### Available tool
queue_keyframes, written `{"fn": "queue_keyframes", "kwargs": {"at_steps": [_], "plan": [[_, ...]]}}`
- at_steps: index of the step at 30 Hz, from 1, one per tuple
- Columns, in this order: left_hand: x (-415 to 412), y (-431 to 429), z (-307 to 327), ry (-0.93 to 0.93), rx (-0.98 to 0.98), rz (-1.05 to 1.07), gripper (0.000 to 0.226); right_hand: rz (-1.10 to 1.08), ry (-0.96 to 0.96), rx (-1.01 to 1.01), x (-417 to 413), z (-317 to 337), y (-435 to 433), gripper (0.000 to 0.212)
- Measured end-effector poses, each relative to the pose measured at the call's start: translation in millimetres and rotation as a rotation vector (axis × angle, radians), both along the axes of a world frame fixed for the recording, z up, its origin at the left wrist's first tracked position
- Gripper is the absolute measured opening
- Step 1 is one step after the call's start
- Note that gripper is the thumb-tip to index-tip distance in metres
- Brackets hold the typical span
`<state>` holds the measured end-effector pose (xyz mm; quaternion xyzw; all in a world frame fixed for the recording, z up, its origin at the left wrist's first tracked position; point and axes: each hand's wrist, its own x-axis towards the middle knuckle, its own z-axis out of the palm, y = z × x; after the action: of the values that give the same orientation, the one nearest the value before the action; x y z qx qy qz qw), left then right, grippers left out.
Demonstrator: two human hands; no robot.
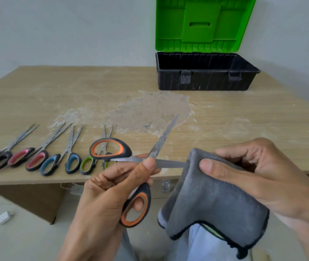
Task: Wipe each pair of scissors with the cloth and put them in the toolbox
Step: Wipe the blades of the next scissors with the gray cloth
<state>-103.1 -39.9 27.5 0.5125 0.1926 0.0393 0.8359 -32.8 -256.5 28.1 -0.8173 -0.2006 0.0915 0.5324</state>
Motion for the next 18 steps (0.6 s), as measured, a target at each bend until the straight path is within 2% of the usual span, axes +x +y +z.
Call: {"fn": "queue_keyframes", "kwargs": {"at_steps": [2,4,7,11,14,16,18], "plan": [[-0.9,1.1,1.0,-0.002,-0.001,-0.021,0.039,0.003,0.046,0.060,-2.3,-0.7,-4.5,0.064],[-1.8,2.6,2.0,0.000,-0.006,-0.049,0.035,0.026,0.100,0.119,-5.0,-0.5,-7.3,0.054],[-3.4,4.6,4.3,-0.017,-0.009,-0.107,0.030,0.062,0.184,0.199,-9.3,0.0,-11.6,0.059],[-5.8,6.1,5.4,-0.028,0.007,-0.125,0.030,0.114,0.223,0.259,-17.8,3.9,-11.9,0.051],[-6.5,5.9,6.1,-0.050,0.055,-0.101,0.026,0.035,0.191,0.204,-17.6,7.0,-14.0,0.049],[-6.5,2.2,6.8,-0.084,0.114,-0.083,0.027,-0.013,0.119,0.119,-18.6,7.6,-10.8,0.064],[-6.1,-5.2,7.4,-0.113,0.190,-0.088,0.026,-0.003,0.045,0.033,-22.4,10.0,-1.3,0.069]]}}
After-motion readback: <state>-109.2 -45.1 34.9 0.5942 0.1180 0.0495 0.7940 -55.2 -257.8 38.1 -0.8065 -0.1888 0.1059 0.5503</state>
